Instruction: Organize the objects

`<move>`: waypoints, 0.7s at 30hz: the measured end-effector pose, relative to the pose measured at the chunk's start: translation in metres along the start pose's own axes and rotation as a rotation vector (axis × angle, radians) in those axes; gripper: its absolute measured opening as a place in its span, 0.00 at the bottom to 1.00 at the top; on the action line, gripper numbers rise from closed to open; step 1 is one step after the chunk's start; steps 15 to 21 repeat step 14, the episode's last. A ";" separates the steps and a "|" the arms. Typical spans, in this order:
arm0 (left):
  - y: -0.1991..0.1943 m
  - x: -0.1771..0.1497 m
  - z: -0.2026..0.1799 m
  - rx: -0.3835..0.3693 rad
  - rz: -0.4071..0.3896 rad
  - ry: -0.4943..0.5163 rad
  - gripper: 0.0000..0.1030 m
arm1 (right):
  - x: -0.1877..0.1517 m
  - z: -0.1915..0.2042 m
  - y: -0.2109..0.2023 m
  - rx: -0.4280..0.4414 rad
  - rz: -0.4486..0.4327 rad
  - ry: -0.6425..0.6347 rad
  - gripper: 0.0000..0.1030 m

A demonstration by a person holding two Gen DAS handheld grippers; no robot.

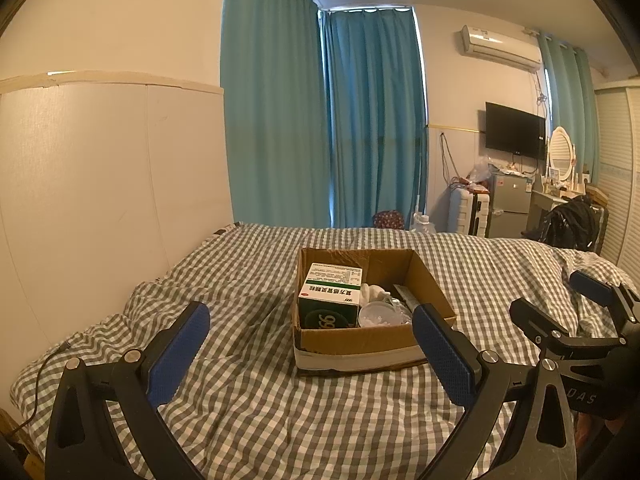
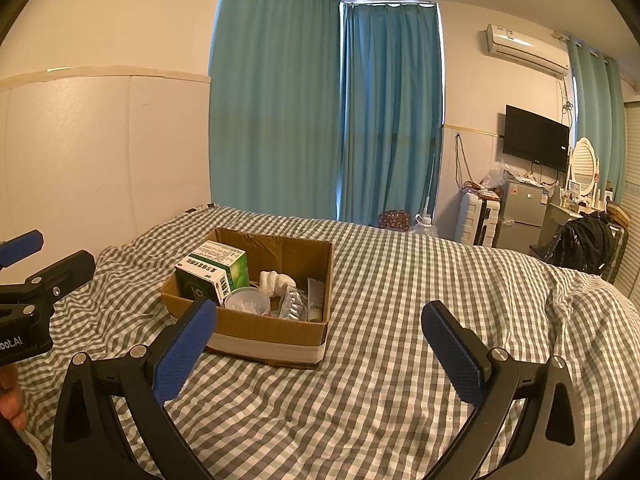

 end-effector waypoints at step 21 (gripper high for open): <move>-0.001 0.000 -0.002 -0.001 -0.004 0.003 1.00 | -0.003 -0.002 -0.001 0.004 0.002 0.006 1.00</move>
Point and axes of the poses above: each gripper's, at about its wrist camera, not at the fingertips, and y roughly the way its jaws point, z to its left, x to its top, the point moved 6 cm from there along y, roughly the way its jaws point, and after that the axes turned 13 degrees about y, right-handed, at the moved point
